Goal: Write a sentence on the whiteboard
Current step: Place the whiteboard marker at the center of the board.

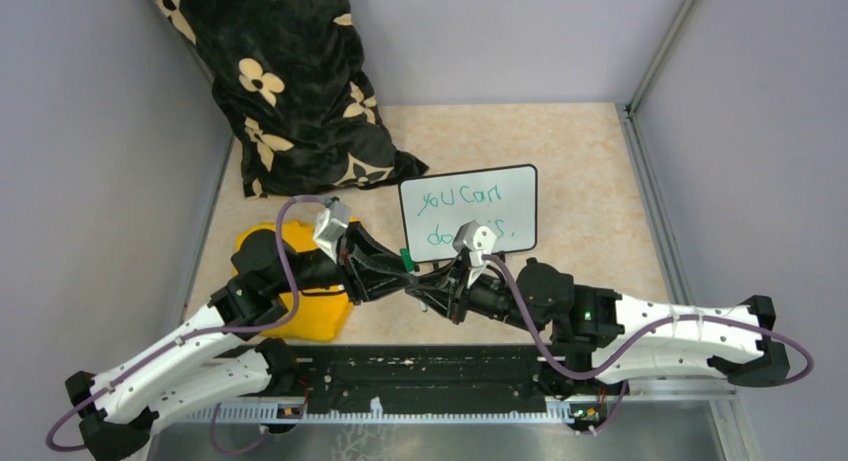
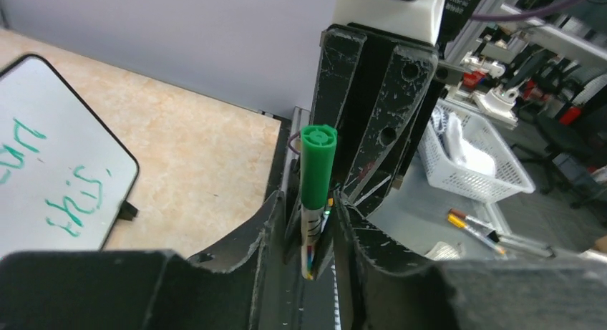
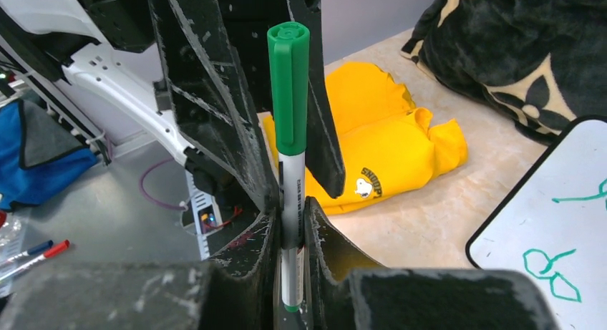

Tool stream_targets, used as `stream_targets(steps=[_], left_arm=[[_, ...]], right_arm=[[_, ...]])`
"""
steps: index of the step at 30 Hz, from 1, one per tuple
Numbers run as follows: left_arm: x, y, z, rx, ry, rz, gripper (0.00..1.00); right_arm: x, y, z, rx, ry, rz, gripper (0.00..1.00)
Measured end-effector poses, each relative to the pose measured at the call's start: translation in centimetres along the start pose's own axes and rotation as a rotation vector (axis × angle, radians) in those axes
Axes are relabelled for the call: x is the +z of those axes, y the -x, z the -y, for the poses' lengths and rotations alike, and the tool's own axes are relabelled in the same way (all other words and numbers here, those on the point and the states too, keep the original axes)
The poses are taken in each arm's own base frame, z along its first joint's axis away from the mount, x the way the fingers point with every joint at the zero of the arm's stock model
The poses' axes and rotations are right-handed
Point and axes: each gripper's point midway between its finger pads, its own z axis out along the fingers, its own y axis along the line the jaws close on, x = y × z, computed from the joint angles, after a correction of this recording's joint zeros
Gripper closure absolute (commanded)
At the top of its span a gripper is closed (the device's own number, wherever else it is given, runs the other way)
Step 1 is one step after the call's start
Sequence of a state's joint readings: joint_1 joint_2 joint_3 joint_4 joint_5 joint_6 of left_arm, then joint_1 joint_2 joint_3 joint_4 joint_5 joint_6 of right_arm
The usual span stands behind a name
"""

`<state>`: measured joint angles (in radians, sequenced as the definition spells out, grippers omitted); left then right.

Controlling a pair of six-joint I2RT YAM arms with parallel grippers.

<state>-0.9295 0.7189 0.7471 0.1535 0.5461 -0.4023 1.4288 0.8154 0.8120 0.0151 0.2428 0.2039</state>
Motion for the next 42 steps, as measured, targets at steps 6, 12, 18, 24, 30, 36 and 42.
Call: stream_targets(steps=[6, 12, 18, 24, 30, 36, 42], left_arm=[[-0.2, -0.1, -1.4, 0.017, 0.078, 0.005, 0.14], [-1.8, 0.8, -5.5, 0.088, 0.331, 0.034, 0.02], [-4.8, 3.4, -11.0, 0.24, 0.686, 0.069, 0.02], [-7.2, 2.0, -16.2, 0.306, 0.97, 0.0, 0.02], [-9.6, -1.2, -18.5, 0.351, 1.087, -0.048, 0.02], [-11.2, -1.9, -19.1, 0.378, 1.146, -0.053, 0.02], [-12.1, 0.0, -18.5, 0.401, 1.178, 0.021, 0.02]], right_arm=[[-0.5, -1.0, 1.3, -0.052, -0.055, -0.045, 1.0], [-1.7, -1.9, 4.0, -0.118, -0.185, -0.13, 1.0], [-2.2, -4.7, 7.0, -0.172, -0.348, -0.27, 1.0], [-3.0, -9.1, 10.1, -0.142, -0.468, -0.426, 1.0], [-4.0, -15.0, 11.5, -0.088, -0.5, -0.583, 1.0], [-4.3, -20.3, 12.6, -0.011, -0.525, -0.724, 1.0], [-4.1, -21.7, 14.7, 0.146, -0.584, -0.725, 1.0]])
